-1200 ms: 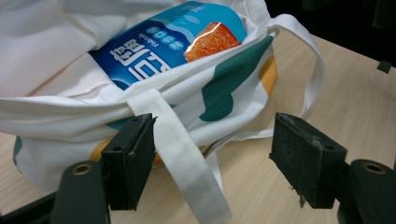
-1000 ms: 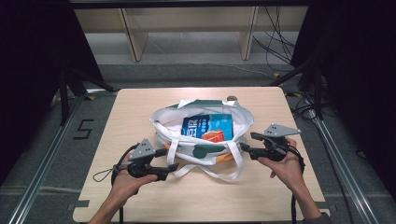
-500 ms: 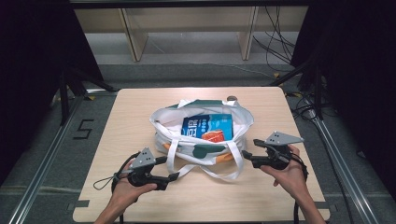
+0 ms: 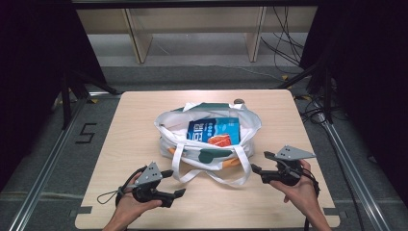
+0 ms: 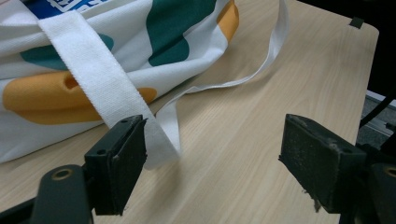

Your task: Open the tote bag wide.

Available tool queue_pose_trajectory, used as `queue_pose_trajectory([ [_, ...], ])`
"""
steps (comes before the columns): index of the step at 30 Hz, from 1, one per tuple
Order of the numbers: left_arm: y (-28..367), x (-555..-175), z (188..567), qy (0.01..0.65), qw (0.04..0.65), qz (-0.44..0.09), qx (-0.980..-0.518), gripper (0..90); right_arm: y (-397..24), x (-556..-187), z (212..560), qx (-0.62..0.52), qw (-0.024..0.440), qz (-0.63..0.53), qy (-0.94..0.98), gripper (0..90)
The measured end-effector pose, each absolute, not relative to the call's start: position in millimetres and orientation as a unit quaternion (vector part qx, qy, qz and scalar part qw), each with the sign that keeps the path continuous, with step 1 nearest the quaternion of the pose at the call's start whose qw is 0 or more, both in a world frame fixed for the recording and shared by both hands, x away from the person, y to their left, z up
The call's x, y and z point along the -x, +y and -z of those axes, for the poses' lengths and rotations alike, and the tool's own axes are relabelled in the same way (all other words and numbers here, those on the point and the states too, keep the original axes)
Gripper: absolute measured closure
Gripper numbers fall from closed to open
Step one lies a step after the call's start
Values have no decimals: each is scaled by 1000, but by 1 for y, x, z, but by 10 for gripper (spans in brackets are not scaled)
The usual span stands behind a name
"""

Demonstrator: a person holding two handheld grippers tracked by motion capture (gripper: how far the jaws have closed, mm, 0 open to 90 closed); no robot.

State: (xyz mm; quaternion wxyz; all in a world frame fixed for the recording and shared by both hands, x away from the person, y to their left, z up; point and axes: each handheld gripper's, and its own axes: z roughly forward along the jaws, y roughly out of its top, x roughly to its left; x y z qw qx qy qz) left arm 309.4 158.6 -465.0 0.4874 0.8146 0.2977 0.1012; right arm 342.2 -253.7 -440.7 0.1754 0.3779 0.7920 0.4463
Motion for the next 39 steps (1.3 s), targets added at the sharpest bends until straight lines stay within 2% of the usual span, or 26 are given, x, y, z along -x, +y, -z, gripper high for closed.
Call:
queue_pose_trajectory([
  [8,163,-304,471,300,482,-109,-816,215,-256,-329,452,-381,162,-444,795,296],
  [13,165,-300,476,307,484,-108,-812,215,-258,-324,459,-365,177,-438,802,291],
  [15,165,-299,478,307,485,-109,-811,215,-255,-318,461,-374,159,-441,800,288],
  [17,166,-298,479,312,485,-111,-809,215,-256,-317,464,-362,173,-437,805,286],
  [21,168,-295,484,315,481,-113,-811,215,-256,-310,467,-359,170,-432,810,284],
  [24,167,-293,487,318,479,-108,-811,215,-255,-302,471,-375,149,-423,811,283],
  [25,168,-293,489,318,477,-108,-812,215,-256,-303,473,-358,166,-425,814,283],
  [32,170,-294,491,309,468,-117,-820,214,-256,-296,480,-356,148,-414,824,283],
  [34,170,-294,492,317,466,-115,-818,214,-256,-295,481,-357,157,-414,823,283],
  [37,170,-294,492,321,465,-110,-818,214,-254,-292,483,-374,135,-412,820,283],
  [39,171,-295,493,317,461,-115,-821,214,-255,-295,485,-361,146,-410,825,283],
])
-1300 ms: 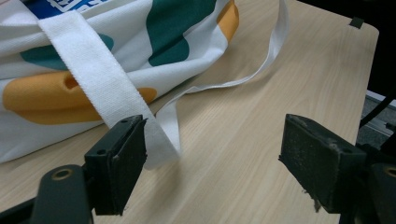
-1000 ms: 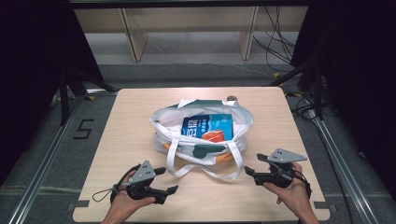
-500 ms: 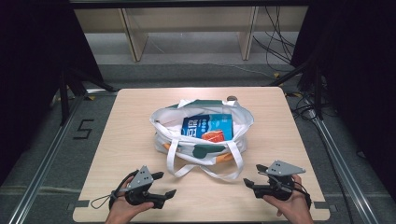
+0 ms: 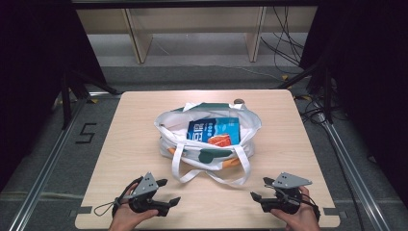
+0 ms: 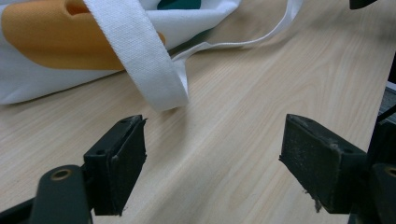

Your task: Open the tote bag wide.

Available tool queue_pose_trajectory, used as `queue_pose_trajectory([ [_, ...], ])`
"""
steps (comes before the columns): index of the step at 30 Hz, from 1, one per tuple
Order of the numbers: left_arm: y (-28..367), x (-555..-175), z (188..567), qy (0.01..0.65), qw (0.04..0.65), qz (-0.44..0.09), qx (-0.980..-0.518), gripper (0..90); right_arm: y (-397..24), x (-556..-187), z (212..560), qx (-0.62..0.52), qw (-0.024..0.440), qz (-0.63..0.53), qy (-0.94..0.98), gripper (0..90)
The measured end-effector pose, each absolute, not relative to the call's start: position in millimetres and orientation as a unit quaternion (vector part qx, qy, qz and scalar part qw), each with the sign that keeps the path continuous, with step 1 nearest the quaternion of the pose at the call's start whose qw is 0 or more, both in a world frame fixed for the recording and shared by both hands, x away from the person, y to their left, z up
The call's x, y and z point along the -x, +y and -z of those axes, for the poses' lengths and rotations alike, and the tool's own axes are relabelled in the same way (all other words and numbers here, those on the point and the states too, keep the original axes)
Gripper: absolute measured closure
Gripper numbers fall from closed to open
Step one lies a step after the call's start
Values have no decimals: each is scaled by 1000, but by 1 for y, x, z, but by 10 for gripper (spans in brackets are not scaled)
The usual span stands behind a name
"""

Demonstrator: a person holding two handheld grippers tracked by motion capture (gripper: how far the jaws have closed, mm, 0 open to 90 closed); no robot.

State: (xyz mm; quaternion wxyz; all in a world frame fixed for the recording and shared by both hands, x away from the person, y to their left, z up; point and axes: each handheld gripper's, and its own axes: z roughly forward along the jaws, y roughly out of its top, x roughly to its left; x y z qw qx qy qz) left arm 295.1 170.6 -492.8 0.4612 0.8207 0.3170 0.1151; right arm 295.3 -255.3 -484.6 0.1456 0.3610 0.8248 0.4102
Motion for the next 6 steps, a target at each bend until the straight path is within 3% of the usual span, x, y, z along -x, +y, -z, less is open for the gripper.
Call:
queue_pose_trajectory([
  [6,172,-297,494,323,454,-115,-822,213,-256,-297,487,-360,144,-404,828,278],
])
